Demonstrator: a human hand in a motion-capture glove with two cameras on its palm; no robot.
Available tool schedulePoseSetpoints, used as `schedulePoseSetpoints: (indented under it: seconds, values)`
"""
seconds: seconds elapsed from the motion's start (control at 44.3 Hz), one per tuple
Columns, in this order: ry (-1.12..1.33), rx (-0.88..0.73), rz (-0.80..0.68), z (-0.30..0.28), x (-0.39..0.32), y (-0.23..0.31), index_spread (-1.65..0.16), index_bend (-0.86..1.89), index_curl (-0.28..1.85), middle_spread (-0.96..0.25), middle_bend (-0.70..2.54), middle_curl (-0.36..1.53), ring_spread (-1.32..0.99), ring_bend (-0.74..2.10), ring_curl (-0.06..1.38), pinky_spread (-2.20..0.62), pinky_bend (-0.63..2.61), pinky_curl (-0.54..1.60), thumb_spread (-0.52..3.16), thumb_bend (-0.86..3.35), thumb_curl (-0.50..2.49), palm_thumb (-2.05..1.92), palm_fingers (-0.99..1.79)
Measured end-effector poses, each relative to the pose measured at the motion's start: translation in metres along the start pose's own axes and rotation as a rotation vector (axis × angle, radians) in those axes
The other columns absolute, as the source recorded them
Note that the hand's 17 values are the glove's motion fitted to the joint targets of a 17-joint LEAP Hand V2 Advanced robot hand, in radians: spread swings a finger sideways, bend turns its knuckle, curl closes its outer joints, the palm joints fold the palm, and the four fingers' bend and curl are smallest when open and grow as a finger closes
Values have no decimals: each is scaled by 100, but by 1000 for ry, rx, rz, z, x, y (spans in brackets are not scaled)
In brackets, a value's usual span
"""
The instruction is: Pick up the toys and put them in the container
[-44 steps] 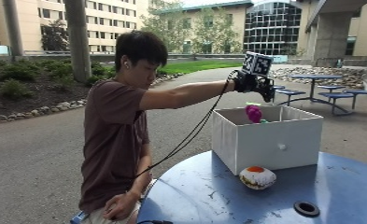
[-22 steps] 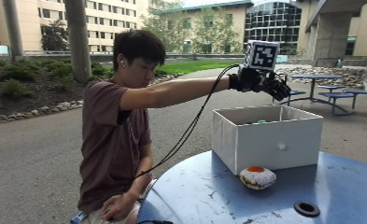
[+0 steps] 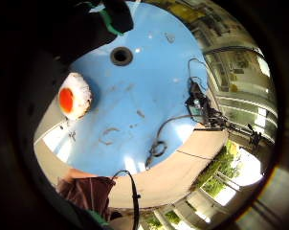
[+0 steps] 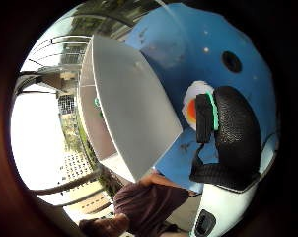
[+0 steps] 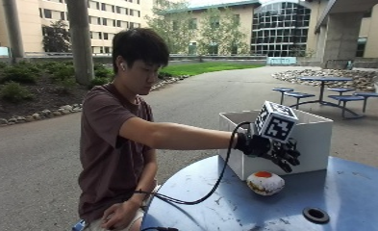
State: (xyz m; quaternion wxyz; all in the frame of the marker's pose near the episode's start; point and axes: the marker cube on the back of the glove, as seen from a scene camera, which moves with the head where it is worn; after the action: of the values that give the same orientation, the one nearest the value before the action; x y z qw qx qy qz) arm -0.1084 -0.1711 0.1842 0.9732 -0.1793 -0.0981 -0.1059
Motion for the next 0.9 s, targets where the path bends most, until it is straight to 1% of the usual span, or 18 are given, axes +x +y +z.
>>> schedulePoseSetpoints:
  seconds: [0.135, 0.203, 0.226, 0.271, 0.316, 0.361, 0.406, 0.429, 0.474, 0.587, 0.677, 0.7, 0.767, 0.79, 0.813, 0.835, 0.858, 0.903]
  values:
    - [-6, -162, -97, 76, -1, -17, -28, 12, 28, -12, 13, 38, -5, 48, 32, 3, 97, 35, 166, 12, 33, 7, -21]
    - [35, -226, -119, 107, -4, -25, -28, 11, 27, -10, 9, 35, -4, 42, 31, 3, 99, 35, 163, 21, 39, 25, -28]
    - [55, -238, -123, 115, -4, -28, -28, 11, 27, -10, 10, 34, -4, 41, 31, 3, 98, 35, 162, 21, 38, 24, -27]
    - [98, -243, -130, 131, -4, -33, -26, 7, 25, -8, 5, 32, -3, 43, 31, 2, 109, 37, 166, 32, 44, 42, -23]
    - [121, -224, -138, 141, -5, -37, -25, 7, 24, -5, 4, 29, -4, 50, 33, -4, 119, 40, 168, 40, 47, 52, -12]
    - [122, -206, -142, 146, -6, -40, -25, 10, 25, -3, 6, 28, -6, 57, 35, -9, 122, 40, 167, 46, 50, 60, -5]
    - [116, -194, -143, 149, -3, -40, -24, 14, 25, -3, 7, 27, -10, 70, 38, -17, 127, 41, 165, 51, 52, 66, 15]
    - [112, -186, -145, 150, -1, -40, -24, 17, 26, -3, 7, 25, -12, 74, 38, -20, 126, 40, 164, 53, 53, 68, 18]
    - [103, -158, -152, 153, 2, -40, -23, 20, 27, -4, 14, 26, -17, 81, 39, -25, 122, 38, 162, 56, 54, 72, 31]
    - [78, -66, -180, 161, 2, -40, -22, 23, 31, -8, 21, 29, -26, 89, 44, -34, 116, 38, 161, 60, 55, 74, 45]
    - [29, 26, -187, 162, 1, -42, -22, 27, 34, -17, 37, 35, -33, 89, 46, -38, 107, 37, 157, 61, 56, 75, 57]
    - [15, 56, -185, 162, 0, -43, -21, 30, 35, -18, 41, 37, -34, 91, 48, -38, 106, 37, 155, 60, 57, 75, 64]
    - [-18, 138, -176, 160, -2, -46, -21, 33, 37, -19, 46, 40, -38, 95, 49, -39, 108, 38, 154, 60, 59, 77, 75]
    - [-28, 157, -173, 160, -3, -47, -20, 35, 38, -19, 49, 41, -39, 103, 52, -39, 116, 40, 152, 59, 60, 77, 93]
    - [-41, 172, -168, 158, -4, -48, -20, 33, 37, -19, 47, 40, -40, 98, 49, -40, 110, 37, 154, 61, 60, 78, 81]
    - [-57, 182, -161, 156, -4, -50, -19, 35, 40, -20, 52, 43, -40, 105, 53, -40, 117, 42, 150, 58, 62, 77, 95]
    - [-76, 187, -152, 153, -5, -52, -18, 36, 40, -20, 61, 46, -40, 112, 55, -40, 120, 42, 147, 57, 63, 78, 116]
    - [-103, 174, -131, 143, -3, -54, -16, 39, 42, -20, 76, 52, -38, 123, 58, -40, 115, 41, 142, 55, 66, 79, 136]
